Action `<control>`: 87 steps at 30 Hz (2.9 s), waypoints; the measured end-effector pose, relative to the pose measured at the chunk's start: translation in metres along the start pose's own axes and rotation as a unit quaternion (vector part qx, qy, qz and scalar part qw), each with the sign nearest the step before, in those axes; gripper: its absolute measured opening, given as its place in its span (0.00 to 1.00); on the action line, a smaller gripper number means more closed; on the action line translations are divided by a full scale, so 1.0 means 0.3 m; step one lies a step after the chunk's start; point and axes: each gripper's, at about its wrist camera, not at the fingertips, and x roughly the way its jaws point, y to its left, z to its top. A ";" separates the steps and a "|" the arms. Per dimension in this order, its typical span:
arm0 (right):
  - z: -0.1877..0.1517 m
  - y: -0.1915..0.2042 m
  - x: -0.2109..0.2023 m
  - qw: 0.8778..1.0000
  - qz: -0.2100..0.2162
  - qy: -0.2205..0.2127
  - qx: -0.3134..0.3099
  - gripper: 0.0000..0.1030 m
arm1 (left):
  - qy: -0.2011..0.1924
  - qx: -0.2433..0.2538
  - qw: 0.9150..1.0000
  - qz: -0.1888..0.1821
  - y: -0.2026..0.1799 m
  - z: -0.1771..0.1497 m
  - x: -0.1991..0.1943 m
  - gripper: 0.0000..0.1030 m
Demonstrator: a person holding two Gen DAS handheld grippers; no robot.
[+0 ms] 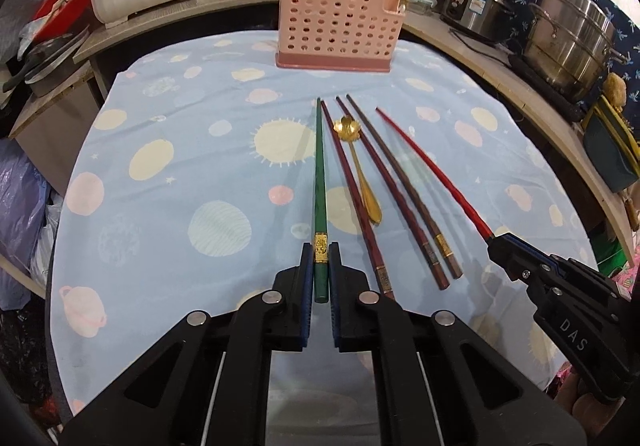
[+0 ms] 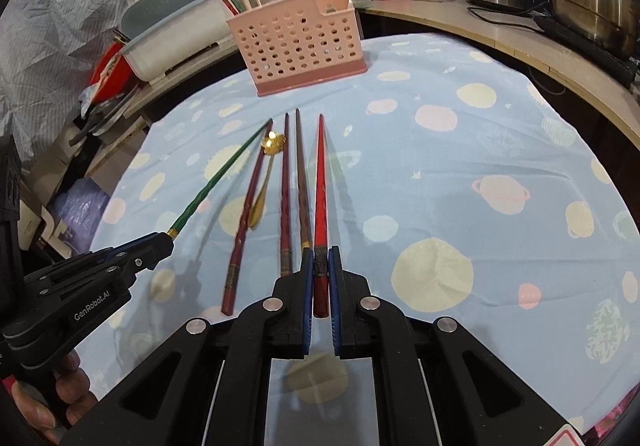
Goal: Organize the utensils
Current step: 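Lift both held chopsticks up toward the pink basket, then lower both chopsticks into the pink basket and open both tools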
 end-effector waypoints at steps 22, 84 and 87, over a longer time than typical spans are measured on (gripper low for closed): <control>0.145 -0.012 -0.183 0.997 0.022 -0.074 0.018 0.07 | -0.082 -0.015 0.996 -0.012 0.031 0.151 -0.223 0.07; 0.810 0.031 -0.332 0.971 0.055 -0.232 0.002 0.07 | -0.232 0.014 0.973 -0.017 -0.017 0.787 -0.414 0.07; 0.906 0.062 -0.328 0.967 0.053 -0.251 -0.005 0.07 | -0.256 0.016 0.966 -0.012 -0.025 0.869 -0.435 0.07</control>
